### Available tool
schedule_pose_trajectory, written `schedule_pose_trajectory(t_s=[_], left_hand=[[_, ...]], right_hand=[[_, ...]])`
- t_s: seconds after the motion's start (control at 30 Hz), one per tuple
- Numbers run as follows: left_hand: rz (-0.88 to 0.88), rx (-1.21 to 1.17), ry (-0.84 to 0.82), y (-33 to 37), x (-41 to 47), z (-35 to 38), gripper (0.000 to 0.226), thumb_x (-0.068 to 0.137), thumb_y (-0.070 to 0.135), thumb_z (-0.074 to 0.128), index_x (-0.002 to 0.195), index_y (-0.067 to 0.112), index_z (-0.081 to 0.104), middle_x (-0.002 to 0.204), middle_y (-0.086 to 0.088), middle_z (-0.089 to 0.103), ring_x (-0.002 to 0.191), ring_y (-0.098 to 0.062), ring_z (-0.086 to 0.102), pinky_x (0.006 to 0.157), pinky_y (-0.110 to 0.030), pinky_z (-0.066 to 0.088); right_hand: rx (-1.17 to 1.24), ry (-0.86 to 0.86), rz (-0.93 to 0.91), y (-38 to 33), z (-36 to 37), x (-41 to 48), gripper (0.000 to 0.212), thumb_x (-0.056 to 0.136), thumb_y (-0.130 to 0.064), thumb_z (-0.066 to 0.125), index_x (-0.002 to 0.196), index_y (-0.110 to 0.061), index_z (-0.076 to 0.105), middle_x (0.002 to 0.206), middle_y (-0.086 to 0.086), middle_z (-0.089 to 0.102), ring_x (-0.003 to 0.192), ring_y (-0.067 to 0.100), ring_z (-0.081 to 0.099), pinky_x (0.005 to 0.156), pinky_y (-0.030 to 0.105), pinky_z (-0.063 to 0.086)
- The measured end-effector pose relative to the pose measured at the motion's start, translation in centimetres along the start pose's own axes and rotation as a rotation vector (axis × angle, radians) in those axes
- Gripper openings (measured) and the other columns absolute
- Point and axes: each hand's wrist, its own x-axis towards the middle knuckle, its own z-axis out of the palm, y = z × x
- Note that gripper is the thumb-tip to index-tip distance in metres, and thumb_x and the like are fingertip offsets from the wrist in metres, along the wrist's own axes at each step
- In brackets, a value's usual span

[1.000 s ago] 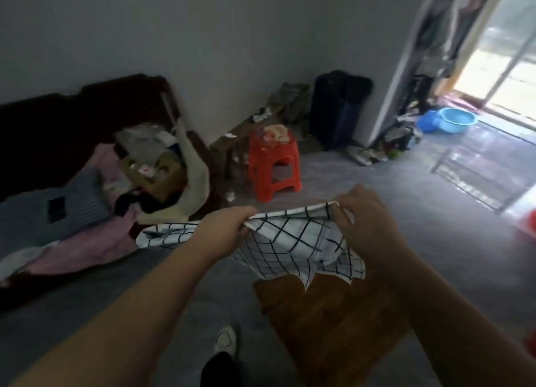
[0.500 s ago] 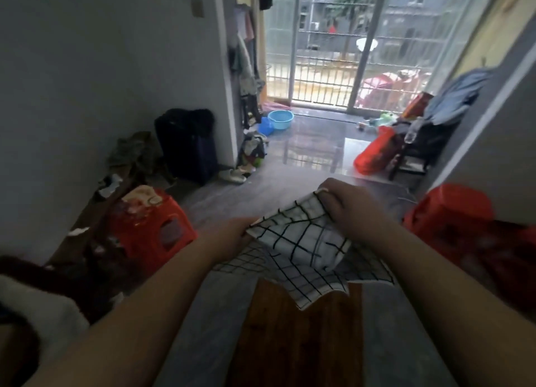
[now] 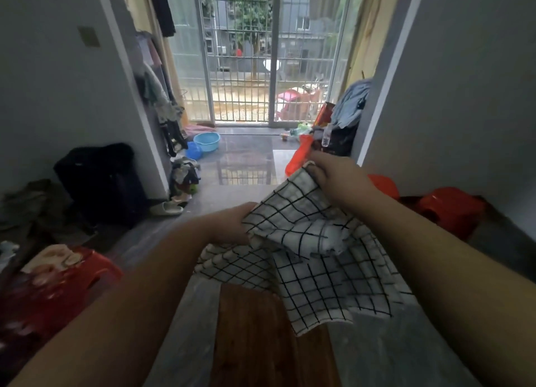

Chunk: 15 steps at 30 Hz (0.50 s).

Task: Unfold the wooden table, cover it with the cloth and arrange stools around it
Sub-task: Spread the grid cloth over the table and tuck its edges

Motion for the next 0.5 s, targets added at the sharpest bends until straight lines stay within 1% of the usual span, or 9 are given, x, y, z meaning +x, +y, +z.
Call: schedule_pose_trajectory(t_s=[0.03,0.07,0.1,0.13,0.2,0.27,0.33,0.4,0.5], left_hand=[[0.024,-0.087,-0.034,0.9,0.2,-0.4,0.074,0.083,0.02,0.076,0.144,0.032,0.037,0.127,0.01,0.053,0.115,-0.011,0.053,0.092,-0.025,0.04],[0.064,-0.191,-0.021,2.0,0.4,-0.7,0.076,0.082,0.019,0.078,0.144,0.033,0.036,0.128,0.009,0.054,0.114,-0.01,0.056,0.093,-0.025,0.045],[0.106,-0.289,0.049,3.3,0.8,-0.8,0.073,0.081,0.02,0.079,0.141,0.034,0.039,0.127,0.009,0.056,0.112,-0.008,0.058,0.093,-0.026,0.048],[0.136,-0.363,0.159,4.9,1.3,-0.9,0.068,0.081,0.022,0.081,0.137,0.032,0.043,0.124,0.009,0.06,0.108,-0.006,0.06,0.092,-0.026,0.051],[0.174,-0.423,0.356,8.1,2.3,-0.8,0.052,0.08,0.024,0.081,0.124,0.028,0.053,0.11,0.01,0.064,0.096,-0.002,0.063,0.08,-0.02,0.055],[0.2,-0.397,0.455,10.5,3.6,-0.5,0.03,0.082,0.025,0.078,0.107,0.027,0.062,0.095,0.014,0.067,0.082,-0.004,0.065,0.07,-0.022,0.055],[0.218,-0.339,0.536,11.7,4.7,-0.4,0.006,0.086,0.029,0.073,0.086,0.027,0.067,0.077,0.011,0.068,0.071,-0.002,0.062,0.066,-0.028,0.05],[0.24,-0.319,0.614,12.7,5.3,-0.2,0.016,0.089,0.03,0.067,0.075,0.026,0.065,0.066,0.009,0.063,0.061,0.002,0.055,0.061,-0.027,0.042],[0.25,-0.267,0.666,14.3,5.8,0.4,0.018,0.093,0.032,0.061,0.076,0.025,0.063,0.071,0.007,0.064,0.065,-0.002,0.055,0.062,-0.028,0.04]], right_hand=[[0.012,0.023,0.0,0.1,-0.6,0.1,0.017,0.102,-0.032,0.045,0.095,-0.025,0.058,0.085,0.003,0.065,0.081,0.025,0.059,0.071,0.038,0.048],[0.019,0.043,-0.004,0.2,-1.1,0.1,0.016,0.102,-0.031,0.045,0.095,-0.023,0.058,0.085,0.003,0.065,0.081,0.025,0.058,0.07,0.038,0.047],[0.017,0.056,-0.014,0.4,-1.6,0.1,0.016,0.102,-0.03,0.045,0.095,-0.023,0.058,0.084,0.003,0.064,0.08,0.026,0.058,0.07,0.038,0.047],[0.014,0.063,-0.028,0.5,-2.0,0.0,0.016,0.102,-0.029,0.045,0.095,-0.022,0.058,0.084,0.003,0.064,0.08,0.026,0.058,0.069,0.038,0.047],[0.018,0.07,-0.039,0.9,-2.9,0.0,0.015,0.102,-0.028,0.045,0.097,-0.023,0.058,0.083,0.002,0.063,0.078,0.024,0.057,0.069,0.038,0.047],[0.036,0.083,-0.033,1.4,-3.8,0.0,0.014,0.101,-0.028,0.044,0.096,-0.025,0.057,0.082,-0.002,0.061,0.078,0.022,0.057,0.068,0.037,0.046],[0.061,0.1,-0.024,1.9,-4.7,-0.2,0.014,0.102,-0.027,0.045,0.097,-0.026,0.058,0.084,-0.004,0.061,0.08,0.021,0.057,0.067,0.035,0.043],[0.099,0.141,-0.039,2.4,-5.4,-0.7,0.016,0.102,-0.027,0.046,0.102,-0.023,0.061,0.088,-0.001,0.064,0.083,0.021,0.059,0.068,0.033,0.042],[0.174,0.196,-0.021,2.9,-6.2,-1.8,0.017,0.101,-0.034,0.048,0.111,-0.025,0.059,0.088,-0.006,0.062,0.083,0.019,0.061,0.067,0.031,0.04]])
